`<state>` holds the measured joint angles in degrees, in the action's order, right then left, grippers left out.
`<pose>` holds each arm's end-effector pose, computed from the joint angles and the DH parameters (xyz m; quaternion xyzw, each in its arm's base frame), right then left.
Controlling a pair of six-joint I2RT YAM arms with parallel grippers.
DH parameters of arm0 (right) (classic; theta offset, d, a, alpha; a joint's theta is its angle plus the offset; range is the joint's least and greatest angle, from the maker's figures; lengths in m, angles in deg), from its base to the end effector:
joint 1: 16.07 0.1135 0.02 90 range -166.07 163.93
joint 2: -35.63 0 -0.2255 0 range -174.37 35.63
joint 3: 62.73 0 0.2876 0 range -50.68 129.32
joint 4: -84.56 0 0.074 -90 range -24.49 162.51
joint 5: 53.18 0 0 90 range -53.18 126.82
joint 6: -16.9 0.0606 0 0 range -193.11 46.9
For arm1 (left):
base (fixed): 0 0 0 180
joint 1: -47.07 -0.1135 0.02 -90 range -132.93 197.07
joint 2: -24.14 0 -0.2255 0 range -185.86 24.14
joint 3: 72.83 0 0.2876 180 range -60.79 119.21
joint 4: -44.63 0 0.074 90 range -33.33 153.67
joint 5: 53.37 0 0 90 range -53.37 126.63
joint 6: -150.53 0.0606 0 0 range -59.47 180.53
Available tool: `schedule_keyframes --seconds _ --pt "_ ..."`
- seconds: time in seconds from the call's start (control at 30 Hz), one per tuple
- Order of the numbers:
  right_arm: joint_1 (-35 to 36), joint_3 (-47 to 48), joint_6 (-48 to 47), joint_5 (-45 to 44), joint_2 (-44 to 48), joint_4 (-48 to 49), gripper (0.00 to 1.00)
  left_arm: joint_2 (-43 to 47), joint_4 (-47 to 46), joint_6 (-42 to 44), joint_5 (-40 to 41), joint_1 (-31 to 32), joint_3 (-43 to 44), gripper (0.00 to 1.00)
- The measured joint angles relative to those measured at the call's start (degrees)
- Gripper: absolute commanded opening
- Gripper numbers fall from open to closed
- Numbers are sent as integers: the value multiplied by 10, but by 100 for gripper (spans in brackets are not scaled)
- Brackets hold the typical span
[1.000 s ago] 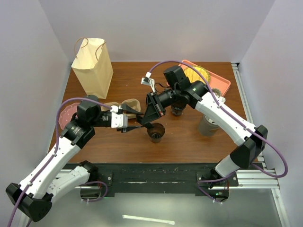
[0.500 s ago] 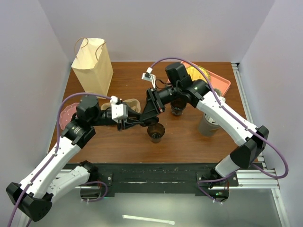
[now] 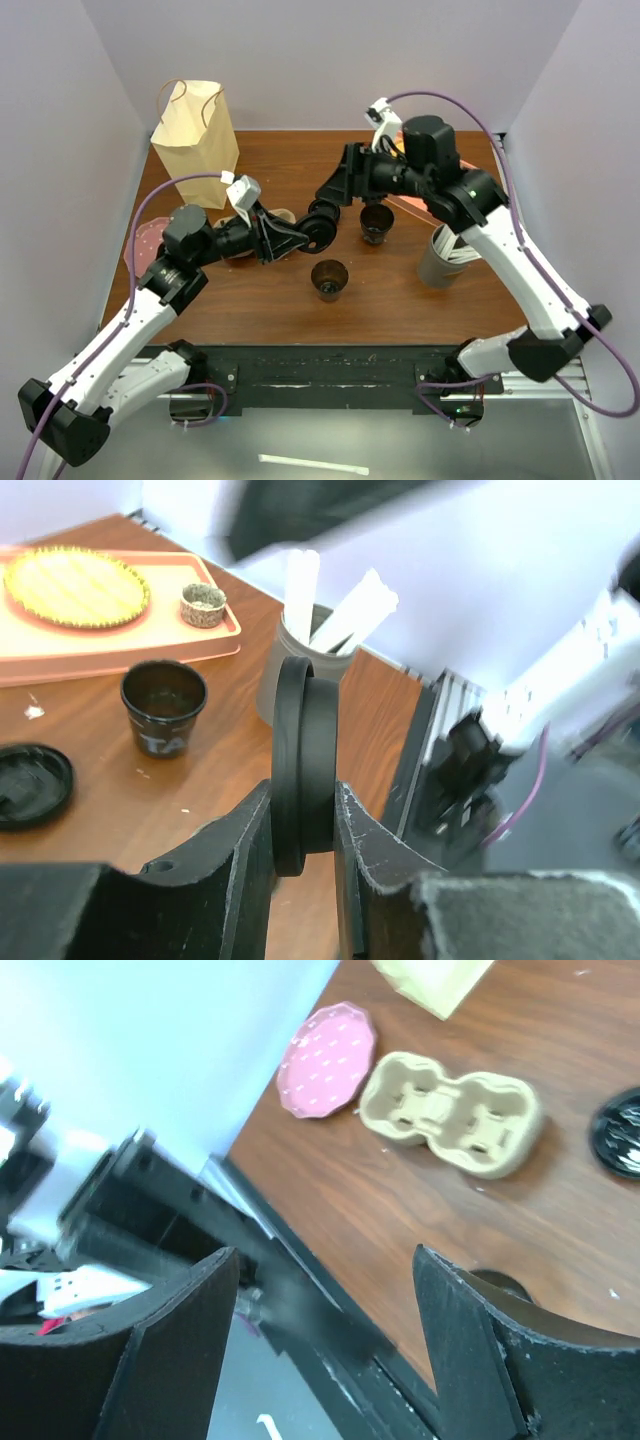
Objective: Pack the takeout coffee
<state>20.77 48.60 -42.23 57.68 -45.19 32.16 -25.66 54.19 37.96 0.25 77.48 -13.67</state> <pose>0.2696 0.2289 0.4334 -0.1437 0.8084 0.4314 0.3738 0.2242 -0.1732 0.3321 0.2658 0.6563 -0.4970 0.5016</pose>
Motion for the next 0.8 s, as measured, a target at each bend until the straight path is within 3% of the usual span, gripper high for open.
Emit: schedule_keyframes --seconds 0.33,0.57,0.8 --pt "3 -165 7 9 88 27 75 -60 -16 -213 35 0 -2 22" --pt "3 -185 7 -38 91 -4 75 -99 -1 -260 25 0 -18 23" --pt "3 -234 26 -86 121 -29 72 -158 -37 -310 -38 0 -102 24"
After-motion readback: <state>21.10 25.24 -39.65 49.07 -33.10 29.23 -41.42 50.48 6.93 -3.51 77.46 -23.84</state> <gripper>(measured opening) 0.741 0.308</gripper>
